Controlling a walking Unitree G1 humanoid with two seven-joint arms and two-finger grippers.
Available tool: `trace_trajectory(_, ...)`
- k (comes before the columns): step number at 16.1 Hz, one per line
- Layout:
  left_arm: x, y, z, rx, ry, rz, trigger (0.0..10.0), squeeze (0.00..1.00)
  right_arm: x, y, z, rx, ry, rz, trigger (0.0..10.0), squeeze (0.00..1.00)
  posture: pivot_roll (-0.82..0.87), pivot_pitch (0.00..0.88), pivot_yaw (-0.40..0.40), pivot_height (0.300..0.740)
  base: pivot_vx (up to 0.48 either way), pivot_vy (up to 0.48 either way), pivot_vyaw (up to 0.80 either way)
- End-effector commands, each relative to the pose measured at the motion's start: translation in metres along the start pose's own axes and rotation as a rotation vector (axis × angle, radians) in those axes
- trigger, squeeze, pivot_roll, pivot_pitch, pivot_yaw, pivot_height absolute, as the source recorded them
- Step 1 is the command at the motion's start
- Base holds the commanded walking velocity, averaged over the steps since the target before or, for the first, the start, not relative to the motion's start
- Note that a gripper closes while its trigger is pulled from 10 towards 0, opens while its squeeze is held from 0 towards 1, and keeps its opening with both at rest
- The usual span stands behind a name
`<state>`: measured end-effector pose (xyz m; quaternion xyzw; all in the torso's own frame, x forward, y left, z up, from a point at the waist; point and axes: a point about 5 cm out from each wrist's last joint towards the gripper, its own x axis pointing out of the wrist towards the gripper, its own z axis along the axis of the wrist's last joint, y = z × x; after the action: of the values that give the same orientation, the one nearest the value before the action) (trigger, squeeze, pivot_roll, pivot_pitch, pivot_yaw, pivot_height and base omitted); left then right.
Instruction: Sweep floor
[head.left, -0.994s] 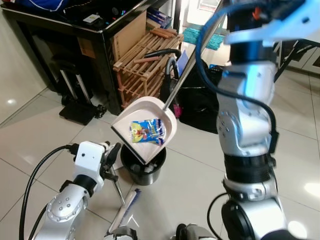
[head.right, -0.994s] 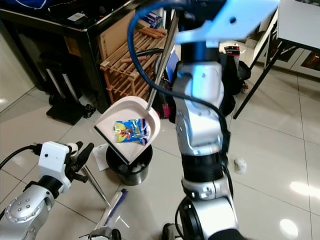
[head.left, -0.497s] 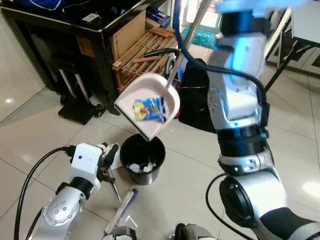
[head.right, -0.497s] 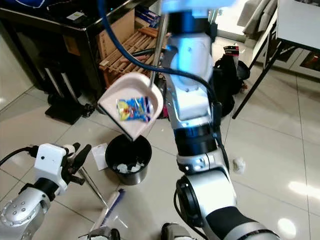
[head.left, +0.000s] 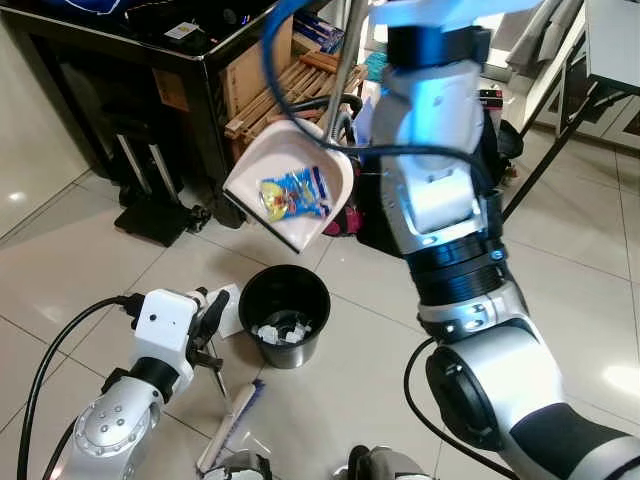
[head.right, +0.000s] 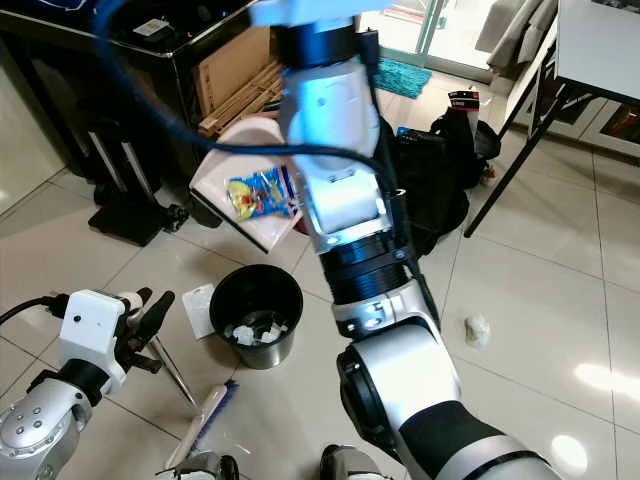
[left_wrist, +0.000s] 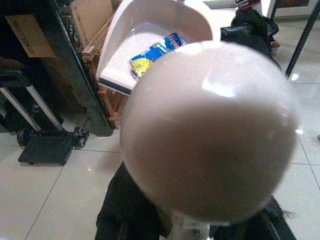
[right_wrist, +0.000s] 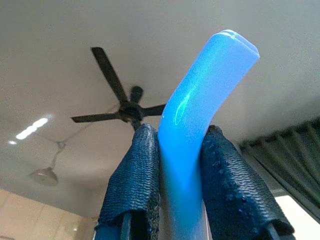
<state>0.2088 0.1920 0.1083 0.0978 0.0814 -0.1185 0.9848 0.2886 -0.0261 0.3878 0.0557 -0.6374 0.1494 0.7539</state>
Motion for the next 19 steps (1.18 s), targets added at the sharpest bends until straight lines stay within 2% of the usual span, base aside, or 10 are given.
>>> trace_trajectory(1,-0.003,0.001,0.002,0.017,-0.002,0.003,10.0,0.00,0.011,0.008,0.014,0.004,-0.105,0.039,10.0,0.00,0.09,0.148,-0.036,0.740,0.000,0.000,0.00)
trace_trajectory(8,-0.004,0.000,0.002,0.016,-0.001,-0.001,10.0,0.00,0.004,0.028,0.020,-0.031,-0.163,0.163,10.0,0.00,0.08,0.150,-0.033,0.740,0.000,0.000,0.00)
trace_trajectory(13,-0.001,-0.001,0.002,0.015,-0.001,-0.009,10.0,0.00,0.007,0.027,0.013,-0.058,-0.136,0.178,10.0,0.00,0.08,0.150,-0.027,0.740,0.000,0.000,0.00)
trace_trajectory(16,0.004,-0.005,0.002,0.012,-0.004,-0.026,10.0,0.00,0.000,0.009,0.004,-0.165,-0.061,0.158,10.0,0.00,0.06,0.150,-0.016,0.740,0.000,0.000,0.00)
trace_trajectory(19,0.008,-0.010,0.001,0.009,-0.005,-0.052,10.0,0.00,-0.016,-0.029,-0.010,-0.366,0.086,0.127,10.0,0.00,0.04,0.151,-0.004,0.740,0.000,0.000,0.00)
